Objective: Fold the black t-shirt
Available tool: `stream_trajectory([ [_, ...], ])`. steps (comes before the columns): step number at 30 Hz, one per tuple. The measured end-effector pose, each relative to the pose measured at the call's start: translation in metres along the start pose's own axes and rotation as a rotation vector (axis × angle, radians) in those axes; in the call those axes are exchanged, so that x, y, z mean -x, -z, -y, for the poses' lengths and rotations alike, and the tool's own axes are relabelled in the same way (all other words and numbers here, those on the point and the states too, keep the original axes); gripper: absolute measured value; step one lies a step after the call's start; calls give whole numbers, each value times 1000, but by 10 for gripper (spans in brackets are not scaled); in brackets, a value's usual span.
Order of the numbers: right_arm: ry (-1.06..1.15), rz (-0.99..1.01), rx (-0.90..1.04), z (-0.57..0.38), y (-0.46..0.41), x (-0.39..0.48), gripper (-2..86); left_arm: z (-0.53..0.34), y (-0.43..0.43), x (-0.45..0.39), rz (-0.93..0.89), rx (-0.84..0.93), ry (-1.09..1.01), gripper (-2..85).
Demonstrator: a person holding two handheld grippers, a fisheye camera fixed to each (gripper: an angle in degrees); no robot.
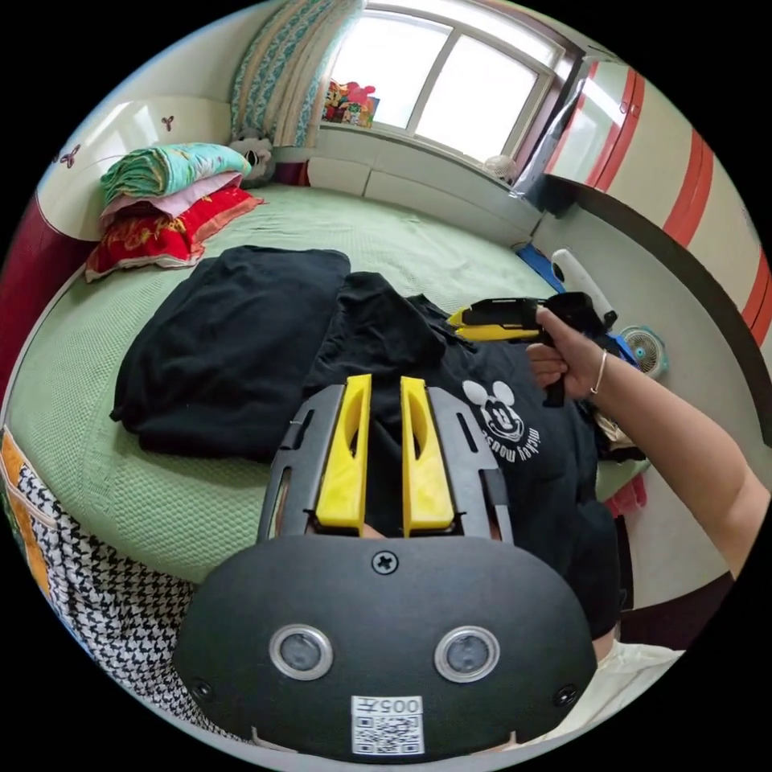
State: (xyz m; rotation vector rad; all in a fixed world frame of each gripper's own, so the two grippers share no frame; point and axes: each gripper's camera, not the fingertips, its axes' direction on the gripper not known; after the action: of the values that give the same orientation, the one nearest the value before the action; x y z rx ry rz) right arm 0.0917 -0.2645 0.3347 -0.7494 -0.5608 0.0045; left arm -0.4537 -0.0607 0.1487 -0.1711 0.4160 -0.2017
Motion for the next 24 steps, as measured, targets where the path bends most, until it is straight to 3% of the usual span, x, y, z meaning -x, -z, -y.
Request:
stream_trajectory([
  [7,-83,76,14,-3,-13,-21,10,23,-59,1,240,122,54,3],
  [11,-8,44,-131,-25,18,-18,-7,20,-68,9,160,90,109,-4],
  [18,-69,-64,-96,-61,38,-52,-7,28,-90,-9,170,99,113,-6],
  [24,72,-105,-124,-120,76,-48,28,20,-81,-40,126,44,75,-7],
])
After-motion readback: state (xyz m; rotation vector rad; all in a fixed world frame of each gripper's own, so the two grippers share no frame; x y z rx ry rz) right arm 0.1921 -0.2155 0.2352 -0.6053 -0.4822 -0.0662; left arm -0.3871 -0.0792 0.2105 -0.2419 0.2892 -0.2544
